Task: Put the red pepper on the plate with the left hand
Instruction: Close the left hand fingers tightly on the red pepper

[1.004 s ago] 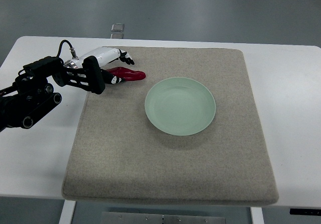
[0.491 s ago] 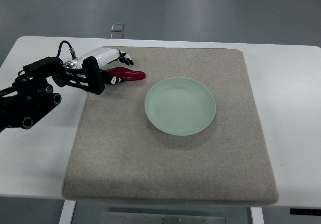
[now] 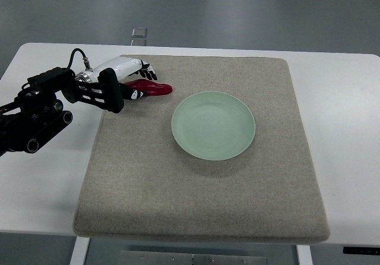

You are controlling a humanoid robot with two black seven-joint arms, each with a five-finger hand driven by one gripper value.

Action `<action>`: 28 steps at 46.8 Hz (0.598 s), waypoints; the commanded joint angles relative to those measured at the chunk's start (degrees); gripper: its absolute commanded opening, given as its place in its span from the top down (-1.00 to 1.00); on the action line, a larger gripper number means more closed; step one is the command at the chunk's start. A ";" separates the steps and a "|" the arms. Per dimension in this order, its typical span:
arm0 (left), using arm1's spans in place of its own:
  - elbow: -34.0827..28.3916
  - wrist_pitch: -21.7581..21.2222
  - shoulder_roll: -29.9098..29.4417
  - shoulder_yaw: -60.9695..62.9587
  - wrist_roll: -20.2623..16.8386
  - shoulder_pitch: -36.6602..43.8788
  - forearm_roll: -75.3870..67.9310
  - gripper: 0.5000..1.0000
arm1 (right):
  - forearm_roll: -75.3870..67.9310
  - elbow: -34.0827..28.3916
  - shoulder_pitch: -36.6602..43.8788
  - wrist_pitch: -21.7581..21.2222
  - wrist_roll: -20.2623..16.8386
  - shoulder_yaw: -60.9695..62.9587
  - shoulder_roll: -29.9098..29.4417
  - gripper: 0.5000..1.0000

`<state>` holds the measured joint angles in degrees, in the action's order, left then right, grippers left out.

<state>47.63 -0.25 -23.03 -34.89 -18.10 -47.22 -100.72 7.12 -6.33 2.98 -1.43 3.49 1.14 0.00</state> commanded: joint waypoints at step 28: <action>-0.70 -0.19 0.01 -0.09 0.00 0.29 0.00 0.39 | 0.00 0.00 0.00 0.02 0.03 0.01 0.00 -0.72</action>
<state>46.93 -0.47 -23.03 -34.97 -18.11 -46.88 -100.72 7.12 -6.33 2.99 -1.45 3.51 1.14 0.00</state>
